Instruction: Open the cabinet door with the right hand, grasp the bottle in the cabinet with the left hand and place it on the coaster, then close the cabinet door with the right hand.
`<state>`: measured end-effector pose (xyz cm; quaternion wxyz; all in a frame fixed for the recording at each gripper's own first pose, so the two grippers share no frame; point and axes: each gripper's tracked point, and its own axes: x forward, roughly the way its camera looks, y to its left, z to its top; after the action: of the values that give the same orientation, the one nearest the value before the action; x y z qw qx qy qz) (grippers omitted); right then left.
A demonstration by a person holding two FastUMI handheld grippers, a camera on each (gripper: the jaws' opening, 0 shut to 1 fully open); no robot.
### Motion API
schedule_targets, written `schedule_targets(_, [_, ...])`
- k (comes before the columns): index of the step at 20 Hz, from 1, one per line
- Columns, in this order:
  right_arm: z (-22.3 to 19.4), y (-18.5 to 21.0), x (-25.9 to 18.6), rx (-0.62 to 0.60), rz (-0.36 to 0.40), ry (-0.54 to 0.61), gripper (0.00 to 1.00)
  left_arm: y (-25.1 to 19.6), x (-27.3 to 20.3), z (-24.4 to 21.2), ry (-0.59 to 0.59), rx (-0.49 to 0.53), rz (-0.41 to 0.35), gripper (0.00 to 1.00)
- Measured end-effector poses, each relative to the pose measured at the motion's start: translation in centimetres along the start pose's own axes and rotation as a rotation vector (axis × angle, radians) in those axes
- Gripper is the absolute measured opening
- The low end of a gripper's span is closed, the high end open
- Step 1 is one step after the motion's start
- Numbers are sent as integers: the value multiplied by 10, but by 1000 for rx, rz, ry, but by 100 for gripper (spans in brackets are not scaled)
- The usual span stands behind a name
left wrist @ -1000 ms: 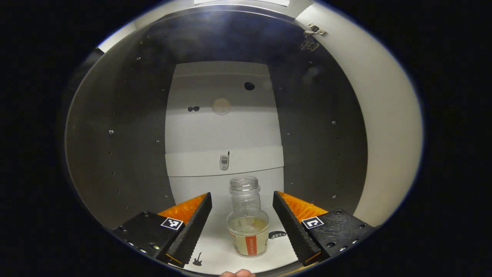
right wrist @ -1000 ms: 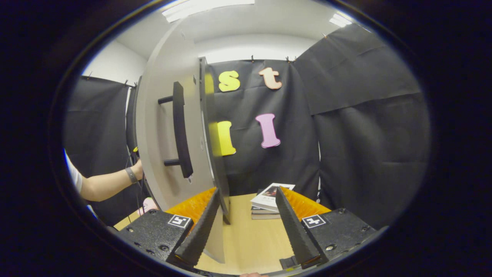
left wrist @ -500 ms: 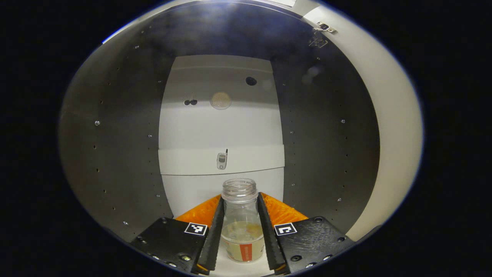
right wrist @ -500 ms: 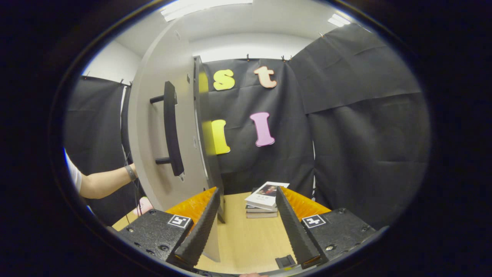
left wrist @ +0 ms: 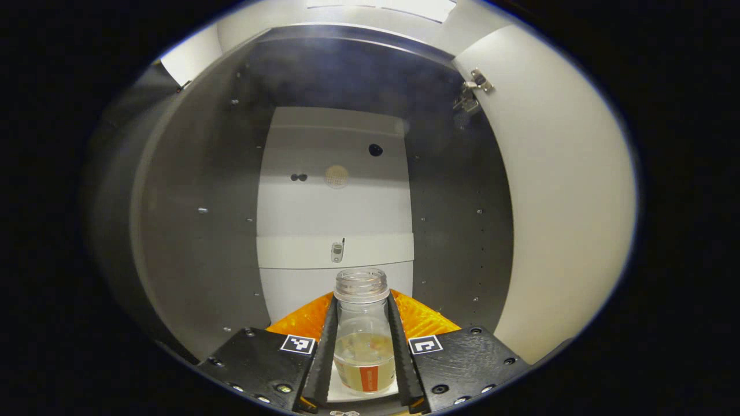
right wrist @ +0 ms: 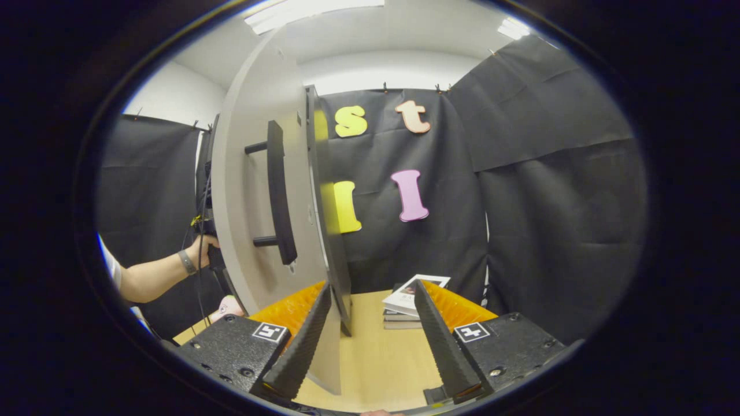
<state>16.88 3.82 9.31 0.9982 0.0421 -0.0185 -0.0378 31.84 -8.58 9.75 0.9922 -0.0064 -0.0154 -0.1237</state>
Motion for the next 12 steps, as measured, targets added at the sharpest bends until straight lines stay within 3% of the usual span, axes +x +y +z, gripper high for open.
schedule_targets(6, [10,10,-5,-22,34,-13,90,37,-98,-22,-4,8,86,44])
schedule_targets(12, [19,15,-7,-14,37,-28,90,89,-196,-100,37,76,309,44])
